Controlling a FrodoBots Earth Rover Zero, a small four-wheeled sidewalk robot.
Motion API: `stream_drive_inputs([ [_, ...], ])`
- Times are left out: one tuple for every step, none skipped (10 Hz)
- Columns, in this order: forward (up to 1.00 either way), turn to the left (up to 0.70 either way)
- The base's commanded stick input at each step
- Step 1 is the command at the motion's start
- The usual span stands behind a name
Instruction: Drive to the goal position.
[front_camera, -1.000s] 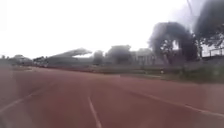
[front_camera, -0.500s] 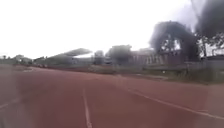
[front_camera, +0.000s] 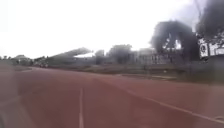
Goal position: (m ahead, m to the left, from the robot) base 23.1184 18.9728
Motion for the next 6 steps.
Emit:
stream_drive_inputs([
  [0.70, 0.00],
  [0.70, 0.00],
  [0.70, 0.00],
  [0.70, 0.00],
  [0.70, 0.00],
  [0.70, 0.00],
])
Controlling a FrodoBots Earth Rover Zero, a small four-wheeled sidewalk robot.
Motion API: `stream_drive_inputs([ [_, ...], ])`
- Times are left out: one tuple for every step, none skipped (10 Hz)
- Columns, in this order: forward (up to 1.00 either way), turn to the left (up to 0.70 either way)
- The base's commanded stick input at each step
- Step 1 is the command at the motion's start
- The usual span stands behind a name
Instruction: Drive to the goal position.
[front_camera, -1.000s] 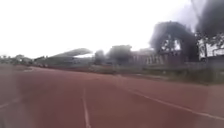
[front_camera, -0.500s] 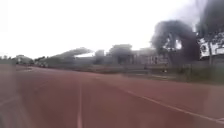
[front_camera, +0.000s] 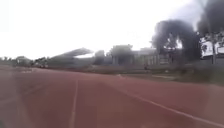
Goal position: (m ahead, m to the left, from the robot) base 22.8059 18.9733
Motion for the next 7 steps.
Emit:
stream_drive_inputs([
  [0.70, 0.00],
  [0.70, 0.00],
  [0.70, 0.00],
  [0.70, 0.00],
  [0.70, 0.00],
  [0.70, 0.00],
  [0.70, 0.00],
])
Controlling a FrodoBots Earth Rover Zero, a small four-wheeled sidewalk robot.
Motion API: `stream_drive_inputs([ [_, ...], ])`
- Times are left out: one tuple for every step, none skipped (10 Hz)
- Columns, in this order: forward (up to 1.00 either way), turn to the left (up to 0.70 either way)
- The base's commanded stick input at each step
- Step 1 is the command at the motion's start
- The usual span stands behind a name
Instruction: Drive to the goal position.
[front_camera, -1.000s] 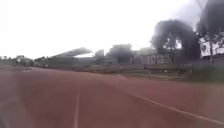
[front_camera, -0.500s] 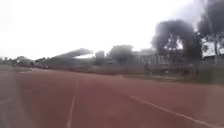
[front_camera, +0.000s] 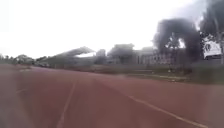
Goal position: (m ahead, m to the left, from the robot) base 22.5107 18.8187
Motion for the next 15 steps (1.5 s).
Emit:
stream_drive_inputs([
  [0.70, 0.00],
  [0.70, 0.00],
  [0.70, 0.00],
  [0.70, 0.00],
  [0.70, 0.00],
  [0.70, 0.00],
  [0.70, 0.00],
  [0.70, 0.00],
  [0.70, 0.00],
  [0.70, 0.00],
  [0.70, 0.00],
  [0.70, 0.00],
  [0.70, 0.00],
  [0.70, 0.00],
  [0.70, 0.00],
])
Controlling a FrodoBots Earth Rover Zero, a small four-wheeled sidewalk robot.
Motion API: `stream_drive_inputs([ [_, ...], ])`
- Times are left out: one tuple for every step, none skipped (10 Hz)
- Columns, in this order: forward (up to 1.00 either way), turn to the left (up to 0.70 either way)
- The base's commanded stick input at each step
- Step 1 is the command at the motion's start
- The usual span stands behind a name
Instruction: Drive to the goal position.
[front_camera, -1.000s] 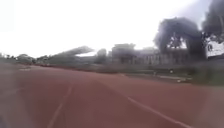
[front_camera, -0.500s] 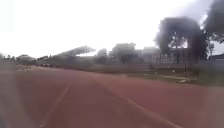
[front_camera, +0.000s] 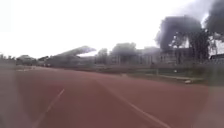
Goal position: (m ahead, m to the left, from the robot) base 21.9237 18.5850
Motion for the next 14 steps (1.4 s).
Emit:
stream_drive_inputs([
  [0.70, 0.00],
  [0.70, 0.00],
  [0.70, 0.00],
  [0.70, 0.00],
  [0.70, 0.00],
  [0.70, 0.00],
  [0.70, 0.00],
  [0.70, 0.00],
  [0.70, 0.00],
  [0.70, 0.00],
  [0.70, 0.00],
  [0.70, 0.00],
  [0.70, 0.00],
  [0.70, 0.00],
])
